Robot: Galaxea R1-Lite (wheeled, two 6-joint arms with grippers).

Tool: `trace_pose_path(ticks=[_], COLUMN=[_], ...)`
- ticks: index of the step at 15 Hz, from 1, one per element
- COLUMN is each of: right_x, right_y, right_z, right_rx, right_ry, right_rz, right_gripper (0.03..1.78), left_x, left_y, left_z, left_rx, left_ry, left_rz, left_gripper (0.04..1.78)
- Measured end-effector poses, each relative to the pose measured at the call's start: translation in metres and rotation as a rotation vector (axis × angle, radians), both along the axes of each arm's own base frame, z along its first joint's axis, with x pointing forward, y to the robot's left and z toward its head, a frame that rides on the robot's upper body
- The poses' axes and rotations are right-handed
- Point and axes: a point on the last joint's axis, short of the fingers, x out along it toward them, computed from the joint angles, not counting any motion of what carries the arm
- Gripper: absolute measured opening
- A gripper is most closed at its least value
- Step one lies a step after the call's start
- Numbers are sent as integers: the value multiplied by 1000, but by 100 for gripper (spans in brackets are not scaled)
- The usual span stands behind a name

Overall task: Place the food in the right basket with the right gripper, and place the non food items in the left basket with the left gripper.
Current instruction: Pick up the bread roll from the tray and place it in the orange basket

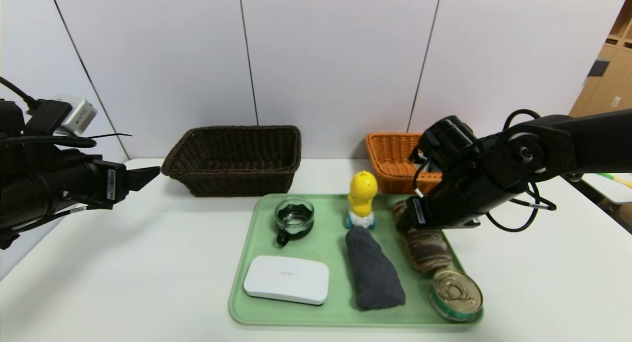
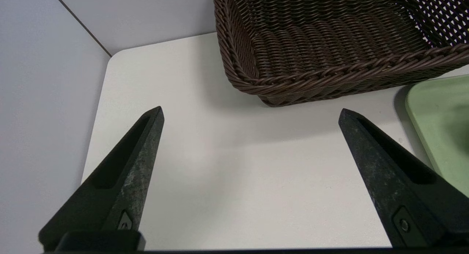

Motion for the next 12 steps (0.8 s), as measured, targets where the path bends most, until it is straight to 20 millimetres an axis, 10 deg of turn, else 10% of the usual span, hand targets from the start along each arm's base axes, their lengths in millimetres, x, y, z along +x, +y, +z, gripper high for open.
trace_pose_path(ticks=[4,6,12], right_x=[1,0,-4], right_y=[1,2,1], right_z=[-1,-1,-1], right_rx=[-1,-1,-3], right_ry=[1,1,7], right_rz=[3,5,7], right_gripper=[79,7,5], left_x=[0,0,0], left_y=[0,0,0], left_z=[0,0,0], left_rx=[-2,-2,-4], left_ry=[0,0,-2], left_rz=[0,0,1], left_gripper=[169,169,169])
